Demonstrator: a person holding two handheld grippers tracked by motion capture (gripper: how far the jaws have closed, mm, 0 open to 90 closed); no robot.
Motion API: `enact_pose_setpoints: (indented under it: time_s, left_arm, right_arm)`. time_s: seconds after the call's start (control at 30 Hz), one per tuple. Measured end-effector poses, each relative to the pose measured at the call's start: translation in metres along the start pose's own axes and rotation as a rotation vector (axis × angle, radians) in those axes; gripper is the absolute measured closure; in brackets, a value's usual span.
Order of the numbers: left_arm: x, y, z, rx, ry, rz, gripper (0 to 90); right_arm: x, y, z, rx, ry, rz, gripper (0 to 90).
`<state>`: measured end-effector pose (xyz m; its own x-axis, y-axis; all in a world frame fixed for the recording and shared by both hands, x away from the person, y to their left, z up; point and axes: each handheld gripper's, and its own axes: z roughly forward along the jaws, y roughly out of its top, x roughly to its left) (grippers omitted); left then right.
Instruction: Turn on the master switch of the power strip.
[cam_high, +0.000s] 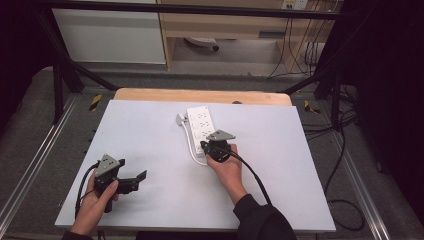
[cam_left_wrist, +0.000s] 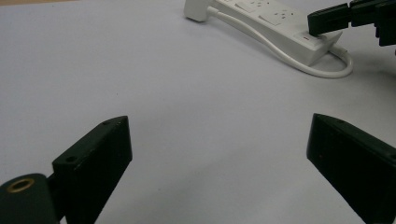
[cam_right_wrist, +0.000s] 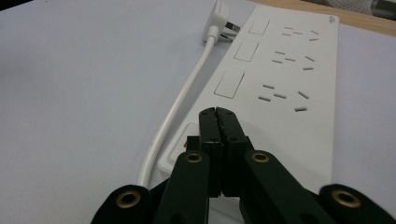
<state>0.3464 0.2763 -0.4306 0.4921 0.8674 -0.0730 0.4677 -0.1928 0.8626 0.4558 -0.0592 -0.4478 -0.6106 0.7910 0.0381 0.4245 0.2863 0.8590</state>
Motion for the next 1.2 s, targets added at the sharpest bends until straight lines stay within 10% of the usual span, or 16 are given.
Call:
enact_pose_setpoints:
  time_s: [1.2]
  left_arm:
    - [-0.0007, -0.0003, 0.0006, 0.004, 0.002, 0.005, 6.7]
  right_arm:
    - [0.0006, 0.0015, 0.0014, 0.027, -0.006, -0.022, 90.0]
